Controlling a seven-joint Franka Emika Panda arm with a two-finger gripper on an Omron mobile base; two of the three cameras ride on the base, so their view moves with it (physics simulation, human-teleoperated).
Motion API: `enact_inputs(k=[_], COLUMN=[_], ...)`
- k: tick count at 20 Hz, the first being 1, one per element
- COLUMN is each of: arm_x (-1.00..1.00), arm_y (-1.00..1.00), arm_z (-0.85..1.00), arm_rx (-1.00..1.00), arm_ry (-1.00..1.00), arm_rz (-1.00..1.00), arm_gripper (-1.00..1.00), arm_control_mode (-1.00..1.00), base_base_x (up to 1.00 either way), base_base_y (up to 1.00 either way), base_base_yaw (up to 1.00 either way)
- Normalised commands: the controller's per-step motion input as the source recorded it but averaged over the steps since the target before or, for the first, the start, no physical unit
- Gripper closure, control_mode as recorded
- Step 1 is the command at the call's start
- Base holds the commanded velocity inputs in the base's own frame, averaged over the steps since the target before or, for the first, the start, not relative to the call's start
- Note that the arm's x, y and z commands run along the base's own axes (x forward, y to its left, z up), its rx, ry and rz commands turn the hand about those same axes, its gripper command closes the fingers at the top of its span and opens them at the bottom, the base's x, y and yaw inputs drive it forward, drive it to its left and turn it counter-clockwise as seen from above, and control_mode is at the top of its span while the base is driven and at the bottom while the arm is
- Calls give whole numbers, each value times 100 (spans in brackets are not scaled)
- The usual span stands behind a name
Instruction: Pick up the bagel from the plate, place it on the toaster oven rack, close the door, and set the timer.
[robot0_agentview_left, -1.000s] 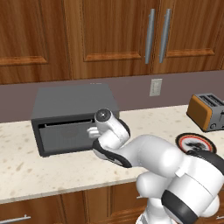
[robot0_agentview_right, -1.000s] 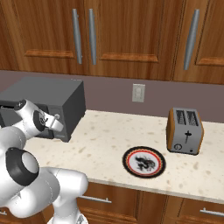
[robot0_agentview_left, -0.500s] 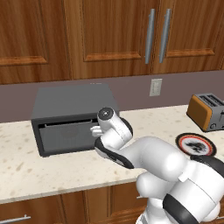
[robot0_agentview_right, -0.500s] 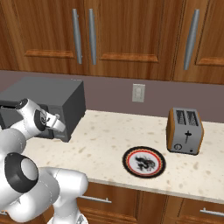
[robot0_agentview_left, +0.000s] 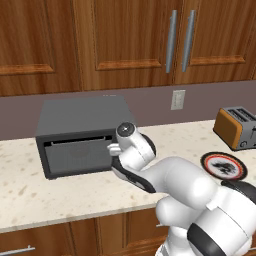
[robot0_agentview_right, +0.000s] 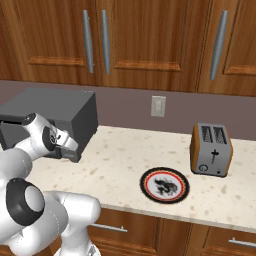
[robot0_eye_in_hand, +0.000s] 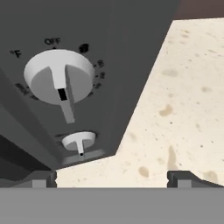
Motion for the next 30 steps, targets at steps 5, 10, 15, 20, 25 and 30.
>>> enact_inputs(k=[5,10,15,20,25,30], arm_x=[4,24,36,6,0,3], arm_y=[-1,0,0,5,19,18], arm_z=[0,0,0,-9,-22,-8], arm_rx=[0,1,3,0,0,2], arm_ry=[3,12,12,0,0,0], arm_rz=[0,4,11,11,4,0], arm_gripper=[-100,-100,-100,-100,-100,-100], arm_control_mode=[-100,-100,-100,-100,-100,-100], base_base_x=[0,0,0,0,0,0], base_base_y=[0,0,0,0,0,0], base_base_yaw=[0,0,0,0,0,0])
